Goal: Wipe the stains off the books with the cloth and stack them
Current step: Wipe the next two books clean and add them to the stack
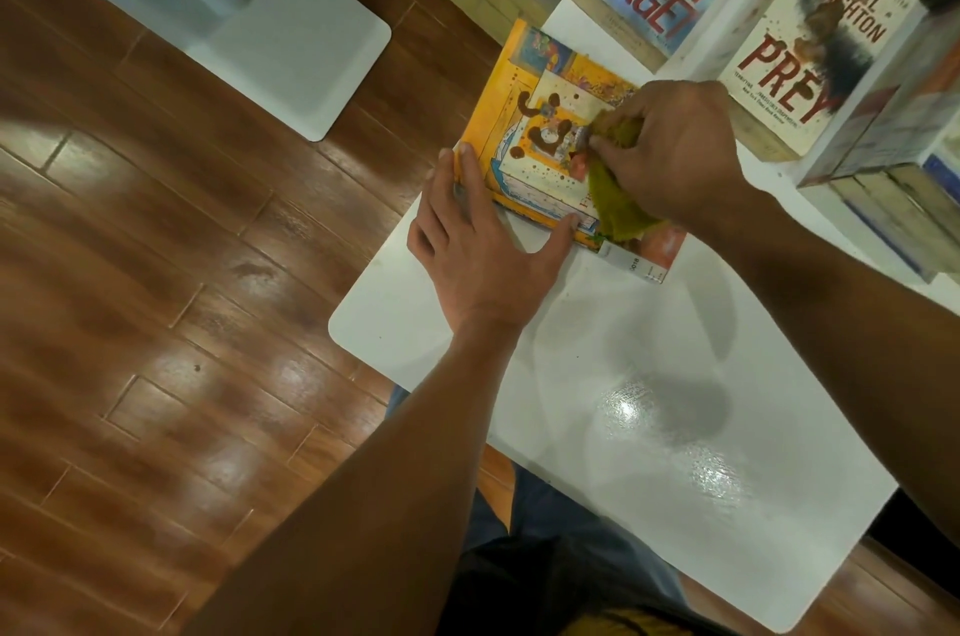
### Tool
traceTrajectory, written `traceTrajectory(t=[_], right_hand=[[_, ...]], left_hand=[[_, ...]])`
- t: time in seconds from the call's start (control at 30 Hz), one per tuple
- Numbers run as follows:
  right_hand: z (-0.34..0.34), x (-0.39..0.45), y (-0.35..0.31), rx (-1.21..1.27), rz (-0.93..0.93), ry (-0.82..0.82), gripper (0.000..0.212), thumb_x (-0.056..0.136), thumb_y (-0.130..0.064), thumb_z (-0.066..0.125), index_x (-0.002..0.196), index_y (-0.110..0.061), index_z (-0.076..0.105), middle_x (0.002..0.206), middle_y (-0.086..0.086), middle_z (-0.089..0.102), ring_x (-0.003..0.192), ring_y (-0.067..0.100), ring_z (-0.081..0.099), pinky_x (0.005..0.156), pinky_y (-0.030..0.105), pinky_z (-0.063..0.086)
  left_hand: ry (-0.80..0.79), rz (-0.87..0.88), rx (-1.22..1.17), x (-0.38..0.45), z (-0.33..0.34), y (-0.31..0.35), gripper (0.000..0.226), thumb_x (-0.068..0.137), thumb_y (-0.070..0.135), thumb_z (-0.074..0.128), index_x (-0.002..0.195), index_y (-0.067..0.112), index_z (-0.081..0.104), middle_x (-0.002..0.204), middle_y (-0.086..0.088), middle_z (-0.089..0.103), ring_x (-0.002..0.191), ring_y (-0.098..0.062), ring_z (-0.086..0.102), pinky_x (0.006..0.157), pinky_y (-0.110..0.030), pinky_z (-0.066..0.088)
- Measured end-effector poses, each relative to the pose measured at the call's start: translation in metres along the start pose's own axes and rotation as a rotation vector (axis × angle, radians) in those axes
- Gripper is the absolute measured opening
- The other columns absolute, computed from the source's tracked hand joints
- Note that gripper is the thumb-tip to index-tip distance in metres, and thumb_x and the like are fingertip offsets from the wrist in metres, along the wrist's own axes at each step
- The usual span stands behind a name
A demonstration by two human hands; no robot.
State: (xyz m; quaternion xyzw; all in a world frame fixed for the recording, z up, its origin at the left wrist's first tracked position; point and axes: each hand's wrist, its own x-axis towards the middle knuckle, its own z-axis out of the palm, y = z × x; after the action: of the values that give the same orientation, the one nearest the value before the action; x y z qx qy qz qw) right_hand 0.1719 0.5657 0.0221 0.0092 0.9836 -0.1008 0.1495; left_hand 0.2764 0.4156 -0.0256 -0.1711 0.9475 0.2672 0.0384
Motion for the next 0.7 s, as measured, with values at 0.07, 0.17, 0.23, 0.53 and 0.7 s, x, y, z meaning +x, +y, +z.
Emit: traceTrajectory(t=[0.07,0.17,0.23,0.53,0.7], right_hand=[[0.0021,-0.0022,0.0004,-0.012,-0.047,-0.048,0.034,0.089,-0.051,0.066,0.111,-0.026,0.073,0.116,0.004,0.066,0.108,0.028,0.053,0.084,0.034,0.042],[0.0024,0.0017,0.0006,-0.042,-0.082,-0.054,0.033,0.089,-0.05,0.067,0.107,-0.023,0.075,0.11,0.003,0.068,0.103,0.026,0.058,0.08,0.03,0.038],[-0.0006,0.001,-0.0034,-0.026,-0.135,-0.054,0.031,0.088,-0.047,0.069,0.107,-0.024,0.077,0.109,0.004,0.069,0.101,0.027,0.06,0.082,0.032,0.045],[0.0037,-0.0029,-0.0044,-0.013,-0.183,-0.075,0.03,0.088,-0.045,0.071,0.108,-0.024,0.077,0.113,0.002,0.069,0.108,0.026,0.059,0.084,0.034,0.046],[0.0043,0.002,-0.0024,0.002,-0.107,-0.061,0.044,0.082,-0.059,0.064,0.107,-0.024,0.075,0.107,0.004,0.068,0.096,0.024,0.062,0.08,0.036,0.051]], left_hand=[[-0.002,0.007,0.002,-0.0011,0.0001,0.0004,0.11,0.079,0.084,0.051,0.158,0.013,0.025,0.163,-0.006,0.025,0.148,-0.025,0.022,0.119,-0.041,0.017],[0.0,0.004,0.006,-0.0003,0.0012,-0.0001,0.11,0.079,0.084,0.051,0.158,0.014,0.024,0.163,-0.007,0.025,0.148,-0.026,0.022,0.119,-0.041,0.017],[-0.003,-0.002,0.01,-0.0001,0.0003,-0.0005,0.11,0.079,0.084,0.051,0.159,0.014,0.024,0.163,-0.007,0.025,0.148,-0.026,0.021,0.119,-0.041,0.016],[-0.004,0.0,-0.003,-0.0006,-0.0002,-0.0003,0.111,0.078,0.085,0.052,0.159,0.014,0.023,0.163,-0.006,0.025,0.148,-0.026,0.022,0.12,-0.042,0.017],[-0.016,-0.009,-0.011,-0.0001,-0.0009,-0.0002,0.112,0.077,0.087,0.049,0.159,0.015,0.022,0.163,-0.006,0.024,0.148,-0.026,0.021,0.12,-0.042,0.016]])
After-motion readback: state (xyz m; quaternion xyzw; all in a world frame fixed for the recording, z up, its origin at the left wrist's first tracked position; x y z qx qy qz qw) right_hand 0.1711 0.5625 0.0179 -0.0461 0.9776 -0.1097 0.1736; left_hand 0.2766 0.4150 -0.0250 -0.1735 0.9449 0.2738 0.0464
